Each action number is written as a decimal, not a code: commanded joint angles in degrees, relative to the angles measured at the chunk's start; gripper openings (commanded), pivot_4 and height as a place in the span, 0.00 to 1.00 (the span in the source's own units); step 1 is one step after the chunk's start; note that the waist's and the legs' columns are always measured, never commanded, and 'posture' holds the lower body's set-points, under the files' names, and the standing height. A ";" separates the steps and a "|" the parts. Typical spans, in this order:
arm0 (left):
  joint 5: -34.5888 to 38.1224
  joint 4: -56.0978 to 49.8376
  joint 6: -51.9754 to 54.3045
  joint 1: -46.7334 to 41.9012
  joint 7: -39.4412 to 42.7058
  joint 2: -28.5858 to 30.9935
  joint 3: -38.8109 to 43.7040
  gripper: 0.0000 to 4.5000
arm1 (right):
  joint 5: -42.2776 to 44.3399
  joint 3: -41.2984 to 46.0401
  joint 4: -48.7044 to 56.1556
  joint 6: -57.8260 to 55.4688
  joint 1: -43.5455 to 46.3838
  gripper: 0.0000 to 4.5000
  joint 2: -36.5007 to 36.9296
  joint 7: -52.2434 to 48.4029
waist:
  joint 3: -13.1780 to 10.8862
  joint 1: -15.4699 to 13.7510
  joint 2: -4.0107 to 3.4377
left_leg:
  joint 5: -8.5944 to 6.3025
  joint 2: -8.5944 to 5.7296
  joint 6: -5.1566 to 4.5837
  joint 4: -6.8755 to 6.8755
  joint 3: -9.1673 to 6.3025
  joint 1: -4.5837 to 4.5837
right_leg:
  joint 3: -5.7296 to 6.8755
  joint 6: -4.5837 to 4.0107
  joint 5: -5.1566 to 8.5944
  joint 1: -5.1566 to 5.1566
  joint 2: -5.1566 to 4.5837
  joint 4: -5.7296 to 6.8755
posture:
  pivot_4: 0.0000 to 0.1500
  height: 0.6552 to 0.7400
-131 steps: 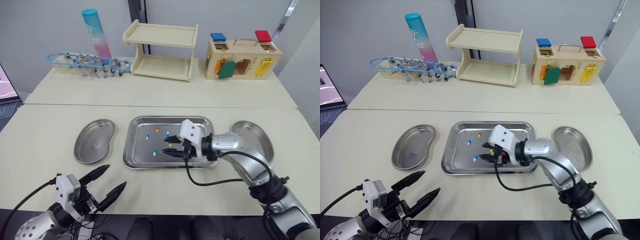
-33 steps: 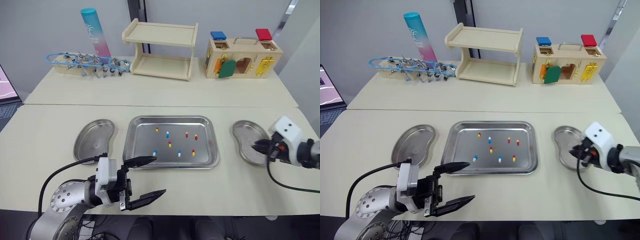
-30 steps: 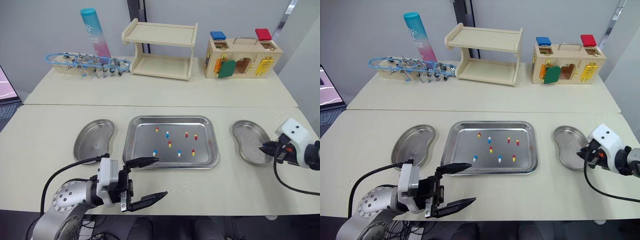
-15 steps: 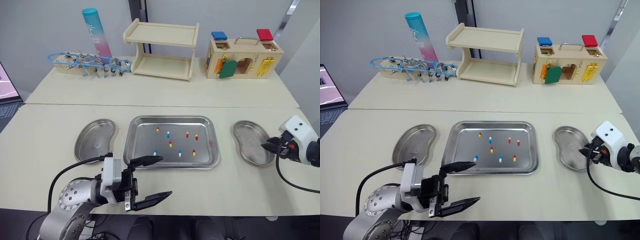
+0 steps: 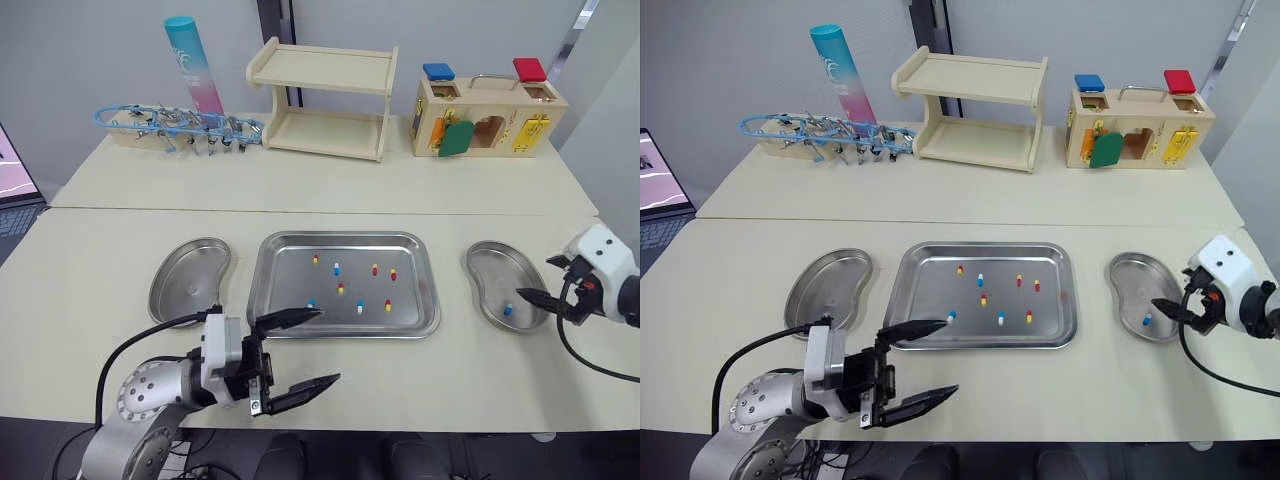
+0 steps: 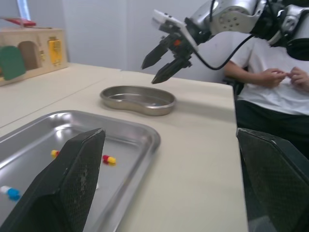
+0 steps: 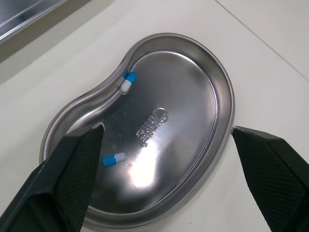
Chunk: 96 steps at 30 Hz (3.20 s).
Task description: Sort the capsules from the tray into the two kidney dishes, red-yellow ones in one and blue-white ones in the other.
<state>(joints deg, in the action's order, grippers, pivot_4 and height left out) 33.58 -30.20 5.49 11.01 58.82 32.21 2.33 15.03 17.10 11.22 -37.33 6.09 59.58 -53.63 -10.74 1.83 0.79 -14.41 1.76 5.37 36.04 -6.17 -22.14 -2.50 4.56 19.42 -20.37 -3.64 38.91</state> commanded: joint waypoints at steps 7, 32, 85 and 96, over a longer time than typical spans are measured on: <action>-3.87 6.21 -0.24 7.35 -12.07 1.81 20.81 1.00 | 1.63 8.17 -5.74 27.11 -7.88 1.00 -1.76 -9.25 | -0.01 0.00 0.02 | 0.00 0.00 0.00 -0.01 0.01 0.18 | -0.01 0.01 0.00 0.15 0.00 -0.01 | 1.00 1.00; -6.72 42.12 -6.68 12.68 -6.61 13.42 43.99 1.00 | -0.56 5.61 -31.14 41.04 -8.43 1.00 8.46 -24.70 | 0.00 0.23 0.06 | 0.00 0.03 0.00 -0.05 0.09 0.28 | -0.02 0.00 0.01 0.20 -0.02 0.02 | 1.00 1.00; -1.47 3.82 -7.78 21.80 2.97 -2.30 15.92 1.00 | -14.42 -53.03 -18.03 15.03 42.98 0.55 -41.32 -4.86 | 0.05 0.37 0.15 | 0.00 0.07 0.01 -0.01 -0.06 0.23 | 0.05 -0.02 0.00 0.08 0.03 0.07 | 1.00 1.00; -2.03 4.59 -9.02 22.05 3.05 -2.41 15.26 1.00 | -18.10 -52.71 -32.51 21.04 46.98 0.55 -45.89 -9.95 | 0.05 1.23 0.13 | 0.00 0.07 0.01 -0.04 -0.07 0.24 | 0.04 -0.02 -0.01 0.05 0.05 0.11 | 1.00 1.00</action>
<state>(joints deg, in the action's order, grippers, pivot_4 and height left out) 31.31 -24.89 -2.16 32.80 61.86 29.84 17.78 -3.25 -36.79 -21.15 -17.47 51.31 14.29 -62.88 -10.70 3.06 0.92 -14.41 1.83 5.38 36.01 -6.24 -21.91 -2.47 4.53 19.42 -20.34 -3.60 39.03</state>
